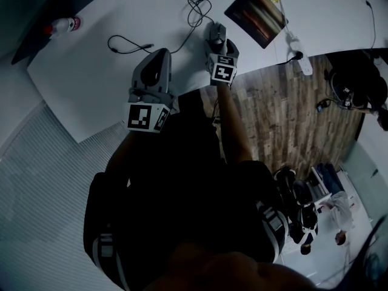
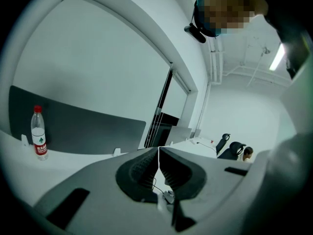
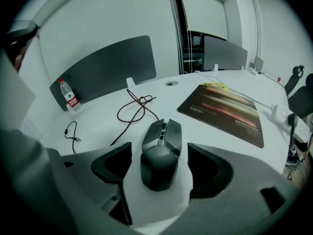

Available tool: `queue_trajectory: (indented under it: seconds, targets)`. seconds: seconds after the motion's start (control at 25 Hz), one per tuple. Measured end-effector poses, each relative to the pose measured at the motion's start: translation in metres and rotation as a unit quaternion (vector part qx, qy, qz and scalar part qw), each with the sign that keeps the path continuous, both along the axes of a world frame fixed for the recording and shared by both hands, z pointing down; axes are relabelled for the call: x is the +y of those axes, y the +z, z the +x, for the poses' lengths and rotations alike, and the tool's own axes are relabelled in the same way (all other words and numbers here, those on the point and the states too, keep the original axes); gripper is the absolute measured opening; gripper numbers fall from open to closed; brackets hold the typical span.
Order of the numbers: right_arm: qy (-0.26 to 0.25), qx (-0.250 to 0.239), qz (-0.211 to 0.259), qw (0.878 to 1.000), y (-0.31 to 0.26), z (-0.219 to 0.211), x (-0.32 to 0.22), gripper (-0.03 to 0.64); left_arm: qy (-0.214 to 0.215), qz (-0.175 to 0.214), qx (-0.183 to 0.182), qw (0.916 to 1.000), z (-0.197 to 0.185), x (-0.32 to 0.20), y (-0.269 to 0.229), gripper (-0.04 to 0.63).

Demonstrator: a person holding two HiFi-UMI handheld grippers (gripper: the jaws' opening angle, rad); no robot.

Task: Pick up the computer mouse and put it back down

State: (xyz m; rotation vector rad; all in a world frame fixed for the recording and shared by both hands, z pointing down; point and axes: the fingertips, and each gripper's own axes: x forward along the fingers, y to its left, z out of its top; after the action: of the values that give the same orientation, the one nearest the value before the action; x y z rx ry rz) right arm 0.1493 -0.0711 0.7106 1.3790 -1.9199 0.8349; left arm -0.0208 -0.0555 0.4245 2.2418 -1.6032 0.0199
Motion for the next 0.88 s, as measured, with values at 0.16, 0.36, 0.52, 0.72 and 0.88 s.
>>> queue_trajectory:
  seconds: [0.16,0.36,0.52,0.72,0.88]
  targets:
    - [0.013,-0.008,0.018,1.0,-0.027,0.003,0.002,0.318,-0.001,0.006,0.002,1.0,-0.003,0.007,-0.006,0.006]
    - [0.028,-0.017,0.052,0.998,-0.064,0.006,0.008,0.22,0.003,0.018,0.008,0.9998,-0.005,0.017,-0.02,0.006]
    - [0.043,-0.025,0.083,0.995,-0.095,0.005,0.014,0.154,0.006,0.032,0.012,0.9994,-0.007,0.027,-0.031,0.006]
    - [0.069,-0.025,0.102,0.992,-0.125,0.01,0.029,0.026,0.013,0.046,0.014,0.9988,-0.009,0.04,-0.047,0.006]
    - [0.074,-0.032,0.112,0.99,-0.147,0.012,0.041,0.003,0.016,0.056,0.015,0.9982,-0.009,0.048,-0.059,0.006]
